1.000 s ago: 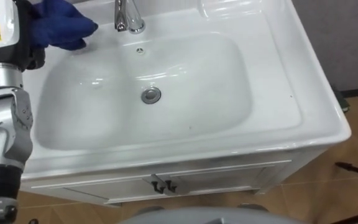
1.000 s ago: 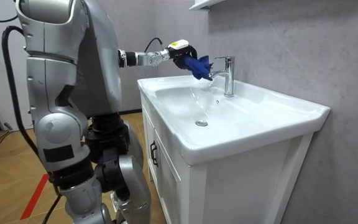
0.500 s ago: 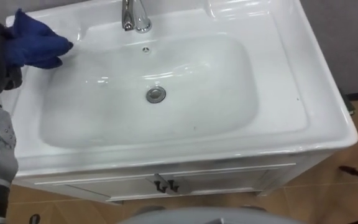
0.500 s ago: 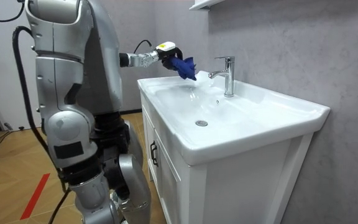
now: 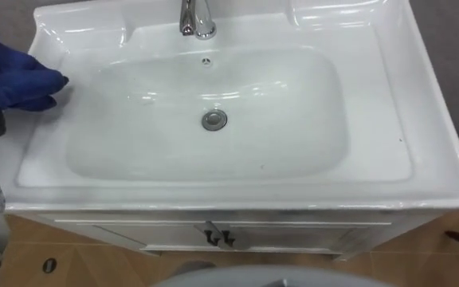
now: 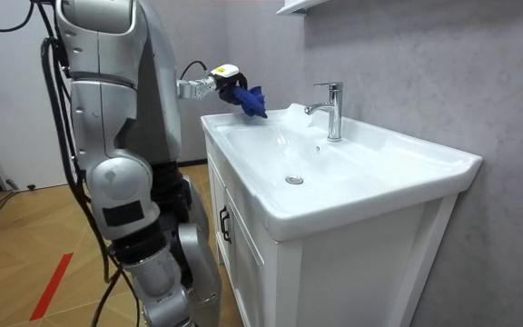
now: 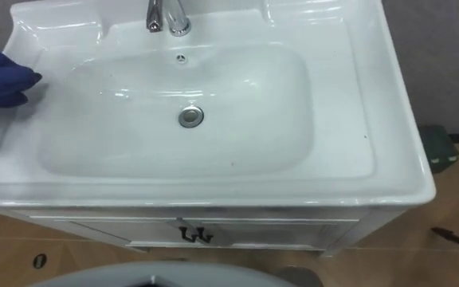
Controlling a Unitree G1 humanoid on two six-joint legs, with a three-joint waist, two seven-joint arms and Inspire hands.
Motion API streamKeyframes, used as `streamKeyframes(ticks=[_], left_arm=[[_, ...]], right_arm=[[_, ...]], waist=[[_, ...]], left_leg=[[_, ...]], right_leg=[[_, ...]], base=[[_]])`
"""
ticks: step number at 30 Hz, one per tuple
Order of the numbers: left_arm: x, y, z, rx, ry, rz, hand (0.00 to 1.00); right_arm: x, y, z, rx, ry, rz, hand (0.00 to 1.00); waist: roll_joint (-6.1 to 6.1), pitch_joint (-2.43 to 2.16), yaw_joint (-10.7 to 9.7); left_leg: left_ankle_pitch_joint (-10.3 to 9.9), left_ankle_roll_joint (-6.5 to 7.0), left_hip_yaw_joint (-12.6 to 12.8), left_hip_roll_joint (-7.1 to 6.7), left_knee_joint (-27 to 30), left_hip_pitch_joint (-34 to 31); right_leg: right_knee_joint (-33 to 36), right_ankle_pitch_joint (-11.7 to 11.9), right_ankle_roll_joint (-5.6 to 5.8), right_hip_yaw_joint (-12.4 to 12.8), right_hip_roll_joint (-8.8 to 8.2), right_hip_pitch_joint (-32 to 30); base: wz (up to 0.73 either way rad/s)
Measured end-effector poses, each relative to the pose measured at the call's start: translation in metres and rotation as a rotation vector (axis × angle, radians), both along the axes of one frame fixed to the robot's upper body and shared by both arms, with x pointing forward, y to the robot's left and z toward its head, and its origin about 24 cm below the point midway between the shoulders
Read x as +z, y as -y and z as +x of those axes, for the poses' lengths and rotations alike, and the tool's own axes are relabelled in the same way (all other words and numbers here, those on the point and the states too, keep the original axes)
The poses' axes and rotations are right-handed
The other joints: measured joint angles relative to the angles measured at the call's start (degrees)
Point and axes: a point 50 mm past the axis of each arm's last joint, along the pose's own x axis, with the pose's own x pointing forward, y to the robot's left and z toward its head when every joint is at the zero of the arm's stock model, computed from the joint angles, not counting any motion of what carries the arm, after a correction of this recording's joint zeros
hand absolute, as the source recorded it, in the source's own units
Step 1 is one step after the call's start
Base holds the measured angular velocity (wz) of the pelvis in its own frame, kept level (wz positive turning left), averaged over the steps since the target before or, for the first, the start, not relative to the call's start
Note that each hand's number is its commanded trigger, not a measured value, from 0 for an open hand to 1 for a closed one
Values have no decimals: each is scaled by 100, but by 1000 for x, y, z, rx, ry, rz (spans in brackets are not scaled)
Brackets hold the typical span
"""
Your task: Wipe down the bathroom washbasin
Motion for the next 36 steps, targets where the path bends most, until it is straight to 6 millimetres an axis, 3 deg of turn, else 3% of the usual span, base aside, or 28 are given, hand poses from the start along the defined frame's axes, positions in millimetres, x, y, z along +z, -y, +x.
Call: streamKeyframes(ticks=[16, 21, 24, 25, 26, 27, 36], left_arm=[[-8, -5, -6, 47, -60, -17, 100], [-18, -3, -12, 72, -96, -52, 100], [-31, 1, -17, 97, -150, -108, 78], [-37, 1, -19, 106, -173, -129, 52], [-40, 1, -21, 114, -198, -145, 14], [-42, 1, -21, 118, -210, -152, 0], [-48, 0, -24, 156, -297, -241, 0]], right_arm=[[0, -1, 1, -3, 1, 22, 0], [0, 0, -1, -18, -4, 18, 0], [1, 2, -2, -44, 4, 12, 0], [1, 2, -2, -49, -3, 11, 0], [1, 2, -3, -53, -10, 11, 0], [1, 2, -3, -54, -13, 12, 0], [2, 5, -3, -104, -37, -5, 0]], waist=[[-9, -4, -40], [0, -8, -120], [4, -11, -191], [2, -10, -214], [-5, -10, -219], [-11, -11, -220], [-44, -19, -229]], left_leg=[[5, 8, -26, -11, -11, -13], [14, 23, -54, -28, -6, -39], [24, 37, -85, -41, -4, -49], [24, 38, -90, -41, 0, -52], [24, 38, -96, -41, 2, -55], [24, 38, -96, -42, 2, -52], [25, 39, -92, -46, 4, -40]], right_leg=[[-1, 1, 1, -31, -12, 4], [0, 2, 4, -68, -33, 4], [-15, 8, 14, -77, -36, 1], [-17, 8, 16, -85, -36, 2], [-17, 9, 16, -91, -35, 2], [-18, 9, 16, -90, -35, 2], [-19, 11, 21, -53, -33, 0]], base=[[0], [3], [4], [0], [0], [0], [0]])
